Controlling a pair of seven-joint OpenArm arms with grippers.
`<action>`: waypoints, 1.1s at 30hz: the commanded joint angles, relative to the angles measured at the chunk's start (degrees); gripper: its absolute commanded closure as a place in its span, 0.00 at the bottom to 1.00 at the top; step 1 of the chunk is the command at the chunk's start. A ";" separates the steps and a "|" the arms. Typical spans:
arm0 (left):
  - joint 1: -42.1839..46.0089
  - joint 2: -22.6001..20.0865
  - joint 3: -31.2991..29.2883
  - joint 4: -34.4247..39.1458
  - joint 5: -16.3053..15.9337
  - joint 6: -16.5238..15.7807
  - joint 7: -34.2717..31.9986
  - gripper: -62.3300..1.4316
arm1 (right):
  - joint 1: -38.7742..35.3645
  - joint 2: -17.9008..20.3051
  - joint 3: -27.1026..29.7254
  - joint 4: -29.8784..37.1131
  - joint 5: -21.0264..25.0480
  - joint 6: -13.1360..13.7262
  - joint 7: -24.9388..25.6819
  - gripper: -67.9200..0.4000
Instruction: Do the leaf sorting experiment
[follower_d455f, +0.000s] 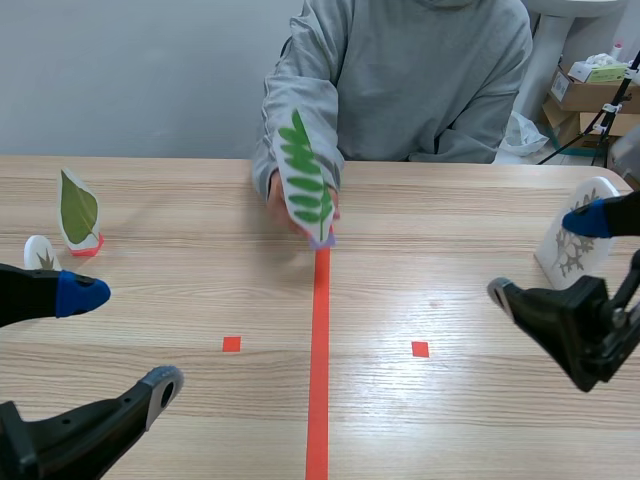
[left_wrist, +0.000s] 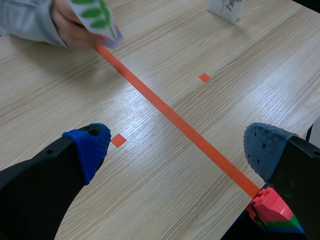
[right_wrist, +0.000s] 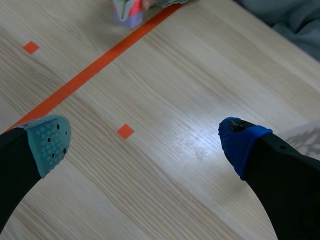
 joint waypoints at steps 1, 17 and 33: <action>-0.35 0.42 0.37 0.48 -0.79 0.09 -1.05 0.09 | 0.50 3.39 -1.16 -0.55 2.67 -1.01 0.22 0.10; -1.11 1.16 0.37 0.48 -0.81 0.09 -0.76 0.09 | 1.44 10.78 -6.75 1.66 5.05 -5.09 0.50 0.10; -1.11 1.25 0.39 0.48 -0.81 0.09 -0.46 0.09 | 1.46 10.25 -6.75 1.64 5.01 -5.07 0.94 0.10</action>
